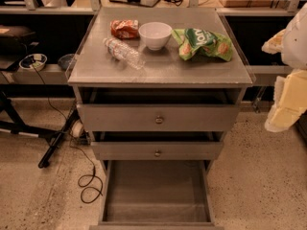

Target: Place water bottle into bottom drawer

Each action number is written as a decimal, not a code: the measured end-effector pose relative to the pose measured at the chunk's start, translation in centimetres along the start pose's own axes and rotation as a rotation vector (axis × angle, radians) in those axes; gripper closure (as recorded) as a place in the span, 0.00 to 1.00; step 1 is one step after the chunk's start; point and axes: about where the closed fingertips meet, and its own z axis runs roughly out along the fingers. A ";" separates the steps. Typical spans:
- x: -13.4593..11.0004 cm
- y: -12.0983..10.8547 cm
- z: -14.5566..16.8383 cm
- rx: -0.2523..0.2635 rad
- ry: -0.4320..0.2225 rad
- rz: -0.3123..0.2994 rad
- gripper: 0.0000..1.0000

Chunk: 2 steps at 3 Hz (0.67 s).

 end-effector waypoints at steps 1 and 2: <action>0.0 0.0 0.0 0.000 0.000 0.000 0.00; -0.8 -0.3 0.1 0.031 -0.060 0.023 0.00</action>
Offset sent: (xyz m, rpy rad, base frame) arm 0.0156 0.0173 -0.0009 0.1621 -0.1038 -0.0380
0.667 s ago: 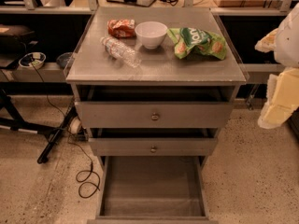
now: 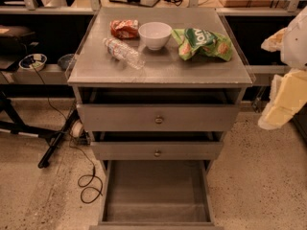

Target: Place water bottle into bottom drawer

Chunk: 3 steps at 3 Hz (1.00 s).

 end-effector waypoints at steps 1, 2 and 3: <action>-1.6 -0.4 0.5 0.010 -0.083 0.032 0.00; -3.0 -0.8 0.9 0.001 -0.156 0.038 0.00; -4.4 -1.2 1.4 0.005 -0.234 0.022 0.00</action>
Offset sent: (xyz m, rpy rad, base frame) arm 0.0287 0.0429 -0.0010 0.2450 -0.0438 0.0280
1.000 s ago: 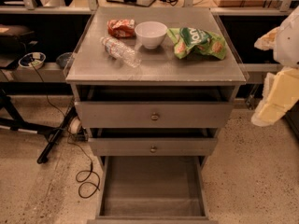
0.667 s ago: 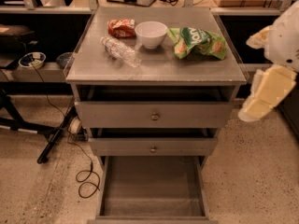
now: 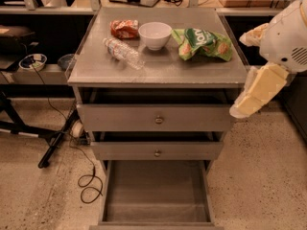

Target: Place water bottle into bottom drawer

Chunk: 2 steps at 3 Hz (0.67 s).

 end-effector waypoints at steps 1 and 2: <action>-1.3 -0.5 0.9 0.041 -0.032 -0.016 0.00; -3.0 -1.2 3.2 0.075 0.008 -0.040 0.00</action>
Offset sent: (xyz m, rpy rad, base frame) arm 0.0341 0.0382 -0.0120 -0.0225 -0.1236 -0.0272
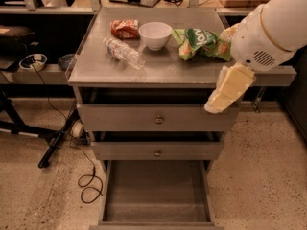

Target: Place water bottle into bottom drawer

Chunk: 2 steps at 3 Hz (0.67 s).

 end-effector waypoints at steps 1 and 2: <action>0.0 0.0 0.0 0.000 0.000 0.000 0.00; -0.9 -0.7 0.8 0.010 -0.066 0.007 0.00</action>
Offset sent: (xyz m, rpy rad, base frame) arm 0.0302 0.0202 -0.0031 0.1544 -0.0609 0.0278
